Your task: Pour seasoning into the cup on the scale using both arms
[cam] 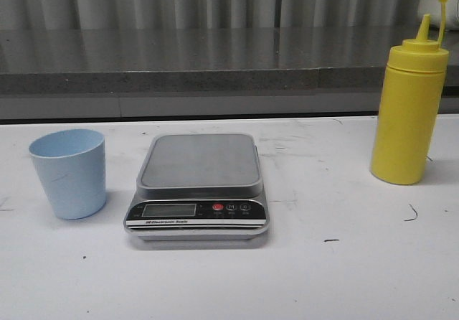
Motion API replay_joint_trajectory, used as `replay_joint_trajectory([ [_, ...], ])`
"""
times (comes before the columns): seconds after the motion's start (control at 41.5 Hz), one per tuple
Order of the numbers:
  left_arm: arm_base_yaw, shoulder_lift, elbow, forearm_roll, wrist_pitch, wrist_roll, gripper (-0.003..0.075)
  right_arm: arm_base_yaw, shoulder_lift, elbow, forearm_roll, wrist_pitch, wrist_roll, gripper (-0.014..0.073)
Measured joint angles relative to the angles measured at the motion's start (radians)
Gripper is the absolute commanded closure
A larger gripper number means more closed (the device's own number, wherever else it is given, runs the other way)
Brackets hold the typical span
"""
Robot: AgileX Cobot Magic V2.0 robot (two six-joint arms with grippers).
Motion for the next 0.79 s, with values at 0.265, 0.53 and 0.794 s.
replay_joint_trajectory([
  [0.265, 0.000, 0.149, -0.330, 0.000, 0.248, 0.000, 0.0740, 0.000, 0.129, -0.272, 0.000, 0.185, 0.000, 0.0715],
  [0.53, 0.000, 0.360, -0.462, 0.000, 0.447, 0.000, 0.0740, 0.000, 0.331, -0.384, 0.000, 0.298, 0.000, 0.0715],
  [0.794, 0.000, 0.490, -0.462, 0.000, 0.547, 0.000, 0.0740, 0.000, 0.476, -0.385, 0.000, 0.459, 0.000, 0.0715],
])
